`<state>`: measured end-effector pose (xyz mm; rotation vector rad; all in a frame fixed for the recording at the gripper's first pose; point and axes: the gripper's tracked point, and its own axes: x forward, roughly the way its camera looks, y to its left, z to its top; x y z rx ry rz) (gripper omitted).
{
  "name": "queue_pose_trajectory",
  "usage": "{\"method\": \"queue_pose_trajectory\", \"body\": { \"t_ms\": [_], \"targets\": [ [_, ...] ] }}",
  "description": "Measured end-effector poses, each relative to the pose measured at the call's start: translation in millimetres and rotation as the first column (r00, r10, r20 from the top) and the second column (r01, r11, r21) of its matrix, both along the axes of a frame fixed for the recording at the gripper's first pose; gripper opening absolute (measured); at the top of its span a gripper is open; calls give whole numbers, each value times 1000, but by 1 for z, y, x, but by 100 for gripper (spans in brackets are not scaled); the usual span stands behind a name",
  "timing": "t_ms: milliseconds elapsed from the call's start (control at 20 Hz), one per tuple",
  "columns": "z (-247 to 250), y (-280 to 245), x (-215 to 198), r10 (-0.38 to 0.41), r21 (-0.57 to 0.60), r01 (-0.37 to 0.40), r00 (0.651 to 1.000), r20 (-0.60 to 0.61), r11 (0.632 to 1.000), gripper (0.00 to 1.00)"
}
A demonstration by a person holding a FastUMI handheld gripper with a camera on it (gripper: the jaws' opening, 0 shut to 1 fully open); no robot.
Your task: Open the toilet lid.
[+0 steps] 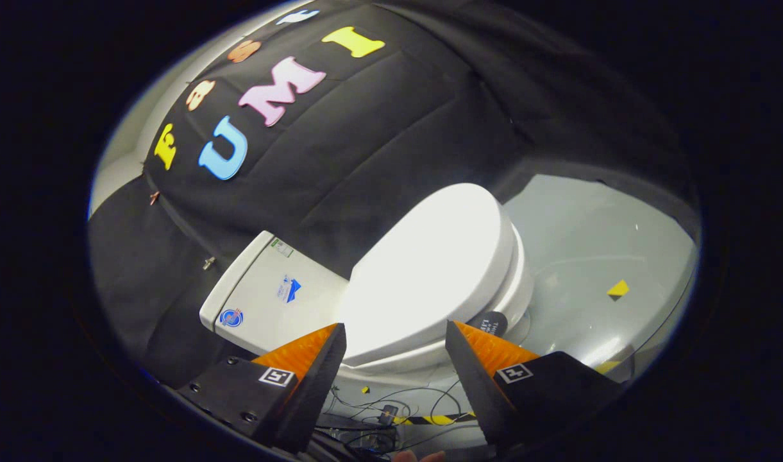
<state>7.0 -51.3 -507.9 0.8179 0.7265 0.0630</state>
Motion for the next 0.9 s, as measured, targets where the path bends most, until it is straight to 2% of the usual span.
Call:
{"method": "queue_pose_trajectory", "body": {
  "t_ms": [400,700,750,850,900],
  "targets": [
    [-70,-43,-3,-78,87,96,979,-190,992,98],
    [-104,-36,23,-44,185,92,967,-251,978,96],
    [-109,-36,26,-42,191,93,966,-255,977,90],
    [-118,-33,32,-42,209,100,963,-267,973,87],
    [-121,-45,34,-54,200,113,959,-280,973,77]
  ]
}}
